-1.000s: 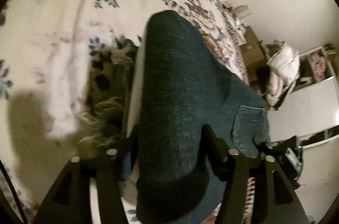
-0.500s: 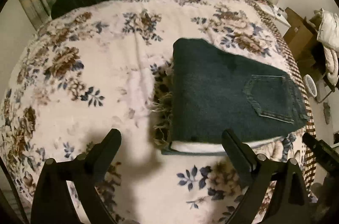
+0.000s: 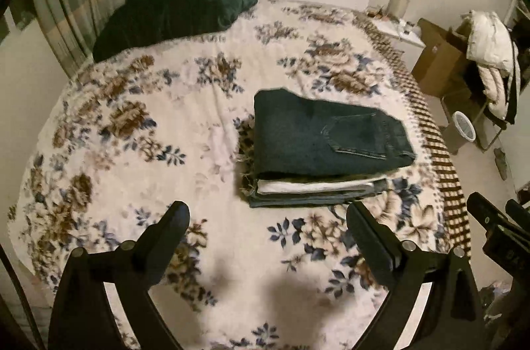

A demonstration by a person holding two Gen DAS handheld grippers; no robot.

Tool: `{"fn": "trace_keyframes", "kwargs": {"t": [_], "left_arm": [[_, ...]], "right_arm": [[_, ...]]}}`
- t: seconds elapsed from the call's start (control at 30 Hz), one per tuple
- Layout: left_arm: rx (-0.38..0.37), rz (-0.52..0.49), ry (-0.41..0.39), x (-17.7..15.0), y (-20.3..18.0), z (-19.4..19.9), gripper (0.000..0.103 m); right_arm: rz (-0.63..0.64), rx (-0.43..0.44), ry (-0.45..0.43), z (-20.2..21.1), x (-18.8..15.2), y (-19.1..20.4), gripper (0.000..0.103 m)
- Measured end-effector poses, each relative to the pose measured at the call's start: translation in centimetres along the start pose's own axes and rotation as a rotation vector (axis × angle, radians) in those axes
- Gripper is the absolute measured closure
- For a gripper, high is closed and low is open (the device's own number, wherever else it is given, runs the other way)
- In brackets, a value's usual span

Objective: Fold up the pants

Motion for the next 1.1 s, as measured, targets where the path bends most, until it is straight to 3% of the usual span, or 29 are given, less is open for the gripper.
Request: {"fn": "trace_keyframes", "kwargs": {"t": [0.57,0.83,1.1], "left_arm": [[-0.026,-0.076,-0.21,-4.9,-3.4,26.9,0.006],[-0.033,-0.074,-0.24,-7.5,-3.9,33.2,0.006],[-0.036,-0.041,-0.275,-8.8,-4.6,35.7,0.006]], "right_arm": [[0.019,0.032,-0.192,32.8,-5.7,-5.2,0.0],[0.04,0.049,-0.266,43.4,-9.3,-7.0,0.0],[0.064,0.088,-0.31,48.2,-10.2,-8.5,0.0]]}}
Point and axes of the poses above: each gripper's, at about its wrist camera, not at the fingertips, and z roughly against the way its jaws point, y to its left, x to its top, the point moved 4 cm from there along -z, roughly the way its jaws point, and after that the axes turned 7 degrees about -x, right-handed, at the moved point
